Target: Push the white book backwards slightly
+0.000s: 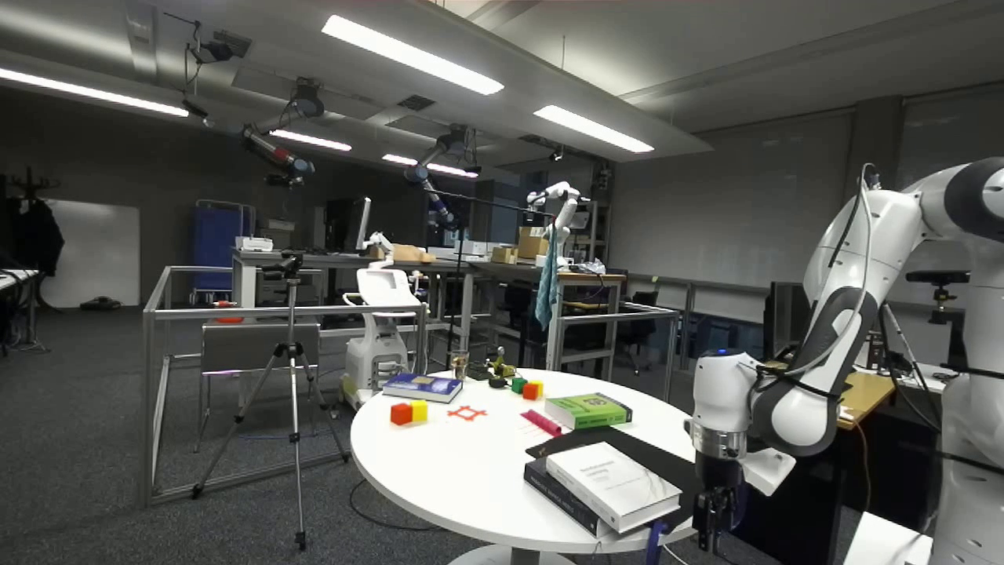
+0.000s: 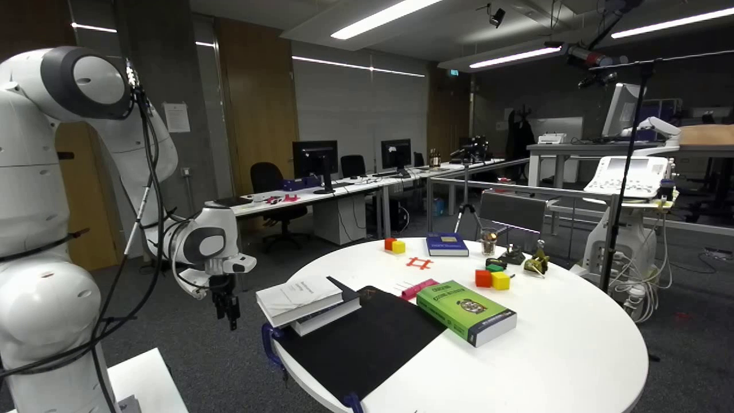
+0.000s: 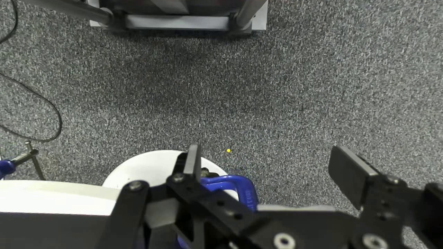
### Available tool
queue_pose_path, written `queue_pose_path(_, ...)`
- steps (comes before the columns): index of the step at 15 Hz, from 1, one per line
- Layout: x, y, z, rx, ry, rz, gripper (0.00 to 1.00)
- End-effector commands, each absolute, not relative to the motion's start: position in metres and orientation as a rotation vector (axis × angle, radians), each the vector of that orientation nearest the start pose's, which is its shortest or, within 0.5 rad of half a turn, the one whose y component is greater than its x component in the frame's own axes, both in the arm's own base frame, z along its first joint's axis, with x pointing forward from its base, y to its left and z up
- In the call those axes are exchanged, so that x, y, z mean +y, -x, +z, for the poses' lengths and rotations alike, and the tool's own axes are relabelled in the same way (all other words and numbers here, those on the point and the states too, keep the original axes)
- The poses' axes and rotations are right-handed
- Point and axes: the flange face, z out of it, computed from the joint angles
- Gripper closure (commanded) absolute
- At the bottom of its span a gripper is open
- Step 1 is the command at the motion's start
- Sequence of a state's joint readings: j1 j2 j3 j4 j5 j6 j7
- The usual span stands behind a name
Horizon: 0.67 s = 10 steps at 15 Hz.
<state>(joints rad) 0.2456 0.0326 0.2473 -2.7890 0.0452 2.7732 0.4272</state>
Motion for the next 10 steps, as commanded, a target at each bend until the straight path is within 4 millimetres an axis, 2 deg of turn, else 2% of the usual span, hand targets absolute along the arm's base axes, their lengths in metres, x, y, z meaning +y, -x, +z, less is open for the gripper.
queue_pose_path(1, 0.179, -0.334, 0.186, 0.057, 3.149, -0.019, 0.00)
queue_pose_path(6, 0.175, -0.335, 0.179, 0.208, 3.161, -0.088, 0.00)
queue_pose_path(10, 0.173, -0.334, 0.174, 0.249, 3.175, -0.090, 0.00)
